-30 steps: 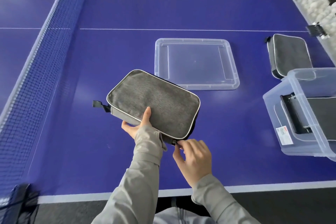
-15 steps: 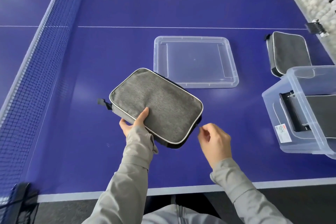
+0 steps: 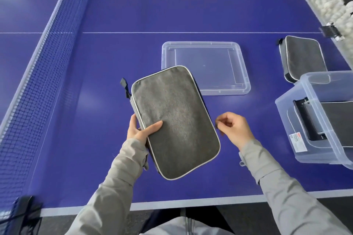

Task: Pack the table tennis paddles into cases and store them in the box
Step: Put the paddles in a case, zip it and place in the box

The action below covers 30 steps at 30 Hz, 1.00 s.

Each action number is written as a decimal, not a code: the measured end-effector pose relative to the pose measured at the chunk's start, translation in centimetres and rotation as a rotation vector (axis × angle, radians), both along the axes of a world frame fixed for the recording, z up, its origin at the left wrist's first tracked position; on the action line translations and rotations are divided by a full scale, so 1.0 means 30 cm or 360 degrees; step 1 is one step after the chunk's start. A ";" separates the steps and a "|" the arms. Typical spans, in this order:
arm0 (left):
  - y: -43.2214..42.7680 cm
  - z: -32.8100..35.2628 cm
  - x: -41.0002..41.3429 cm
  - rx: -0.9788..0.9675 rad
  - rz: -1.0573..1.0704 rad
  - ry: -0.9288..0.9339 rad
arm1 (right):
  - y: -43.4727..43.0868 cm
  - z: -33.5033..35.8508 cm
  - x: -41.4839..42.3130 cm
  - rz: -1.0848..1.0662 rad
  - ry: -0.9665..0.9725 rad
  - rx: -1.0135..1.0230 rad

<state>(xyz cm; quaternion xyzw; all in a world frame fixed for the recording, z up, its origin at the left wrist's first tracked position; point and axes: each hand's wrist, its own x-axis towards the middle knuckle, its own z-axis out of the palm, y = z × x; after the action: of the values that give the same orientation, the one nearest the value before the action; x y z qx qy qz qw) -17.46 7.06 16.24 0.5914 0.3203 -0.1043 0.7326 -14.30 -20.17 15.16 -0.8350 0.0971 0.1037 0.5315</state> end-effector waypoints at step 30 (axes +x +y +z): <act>0.083 0.049 0.037 0.1205 -0.1435 -0.0334 | 0.261 0.276 0.084 0.0455 -0.0660 -0.0177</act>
<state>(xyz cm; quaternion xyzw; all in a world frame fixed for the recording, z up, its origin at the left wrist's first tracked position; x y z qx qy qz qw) -16.36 9.55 17.70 0.8961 -0.0216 -0.2247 0.3822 -11.77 -12.34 23.43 -0.8716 -0.1275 -0.0010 0.4733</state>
